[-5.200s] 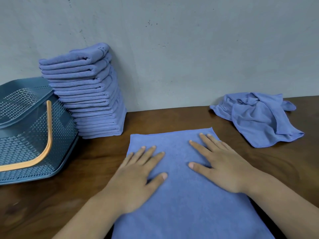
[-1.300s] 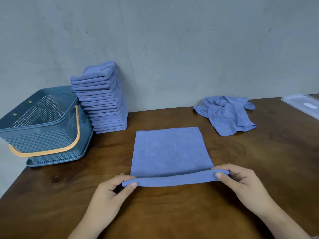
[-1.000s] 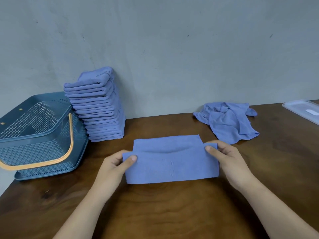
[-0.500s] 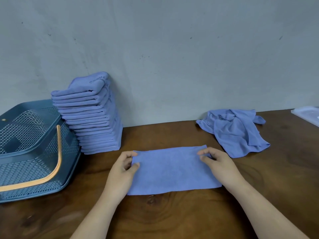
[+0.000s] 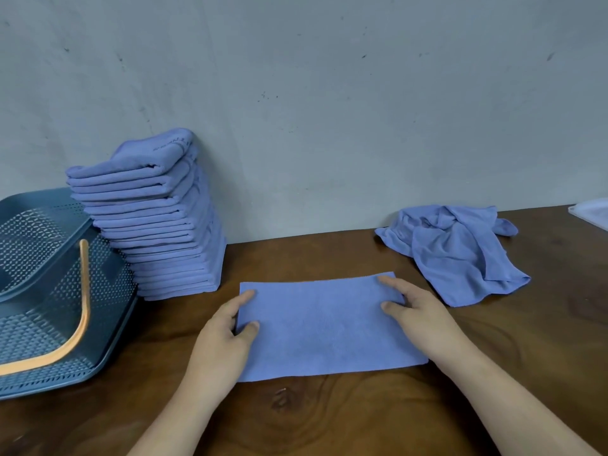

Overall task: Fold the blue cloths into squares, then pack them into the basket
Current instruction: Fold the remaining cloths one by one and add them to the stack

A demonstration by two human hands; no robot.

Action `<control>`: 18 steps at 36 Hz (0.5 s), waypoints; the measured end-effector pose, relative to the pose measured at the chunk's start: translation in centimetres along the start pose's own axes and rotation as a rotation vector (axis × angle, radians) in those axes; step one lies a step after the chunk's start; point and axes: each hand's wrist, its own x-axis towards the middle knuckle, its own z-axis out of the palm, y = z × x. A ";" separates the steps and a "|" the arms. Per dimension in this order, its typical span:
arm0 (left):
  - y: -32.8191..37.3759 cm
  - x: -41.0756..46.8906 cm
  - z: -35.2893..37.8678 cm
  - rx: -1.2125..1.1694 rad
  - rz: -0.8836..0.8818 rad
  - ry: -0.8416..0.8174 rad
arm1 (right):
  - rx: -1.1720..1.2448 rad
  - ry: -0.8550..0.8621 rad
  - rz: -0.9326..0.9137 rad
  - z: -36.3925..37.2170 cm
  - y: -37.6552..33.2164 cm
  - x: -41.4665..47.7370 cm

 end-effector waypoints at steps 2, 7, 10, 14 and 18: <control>0.2 -0.1 -0.1 -0.005 0.008 0.008 | -0.037 0.021 -0.021 0.0 -0.1 -0.1; 1.4 -1.2 0.2 0.226 0.105 0.113 | -0.200 0.105 -0.093 0.6 -0.7 -1.4; 2.3 -2.4 0.9 0.344 0.132 0.119 | -0.381 0.163 -0.141 1.4 -0.8 -2.1; 1.7 -2.3 1.2 0.414 0.150 0.087 | -0.597 0.175 -0.172 2.0 -0.2 -2.1; 1.3 -1.6 0.1 0.422 0.151 0.046 | -0.690 0.167 -0.152 1.4 -0.1 -1.8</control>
